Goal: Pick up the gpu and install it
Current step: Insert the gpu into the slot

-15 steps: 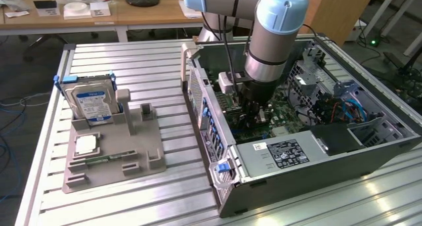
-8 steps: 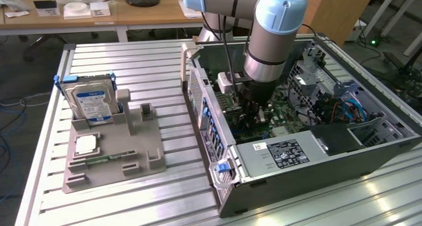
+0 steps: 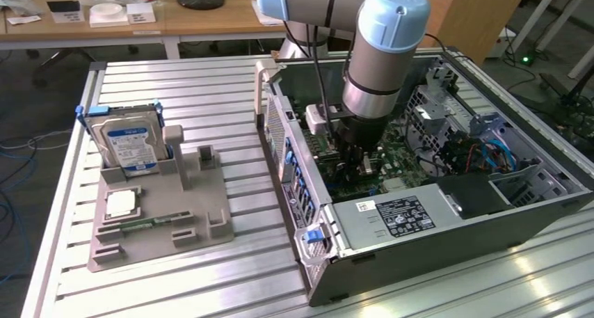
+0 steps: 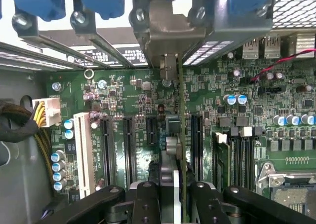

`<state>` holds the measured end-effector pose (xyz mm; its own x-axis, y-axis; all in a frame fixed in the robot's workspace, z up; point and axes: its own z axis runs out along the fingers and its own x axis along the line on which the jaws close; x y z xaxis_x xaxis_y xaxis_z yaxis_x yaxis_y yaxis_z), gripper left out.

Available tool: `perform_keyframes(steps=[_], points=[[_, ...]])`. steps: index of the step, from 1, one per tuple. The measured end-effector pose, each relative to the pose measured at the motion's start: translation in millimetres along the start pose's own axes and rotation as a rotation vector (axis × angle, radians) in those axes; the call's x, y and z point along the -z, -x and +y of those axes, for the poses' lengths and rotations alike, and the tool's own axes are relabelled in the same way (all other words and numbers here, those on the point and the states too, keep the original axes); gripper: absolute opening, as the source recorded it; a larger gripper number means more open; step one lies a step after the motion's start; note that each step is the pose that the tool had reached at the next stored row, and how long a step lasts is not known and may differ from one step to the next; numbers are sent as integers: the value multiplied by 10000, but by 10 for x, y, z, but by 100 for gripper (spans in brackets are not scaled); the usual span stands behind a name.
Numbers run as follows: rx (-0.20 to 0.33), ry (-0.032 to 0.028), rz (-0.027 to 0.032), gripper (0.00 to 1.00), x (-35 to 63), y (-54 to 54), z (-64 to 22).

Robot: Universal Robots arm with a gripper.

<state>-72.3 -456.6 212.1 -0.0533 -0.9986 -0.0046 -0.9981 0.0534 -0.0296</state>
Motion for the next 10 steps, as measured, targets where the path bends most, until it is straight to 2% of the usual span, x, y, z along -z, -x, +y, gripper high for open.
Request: perform_keyframes(steps=[10], points=[[-3, -10, -22, 28, 13, 3, 0]])
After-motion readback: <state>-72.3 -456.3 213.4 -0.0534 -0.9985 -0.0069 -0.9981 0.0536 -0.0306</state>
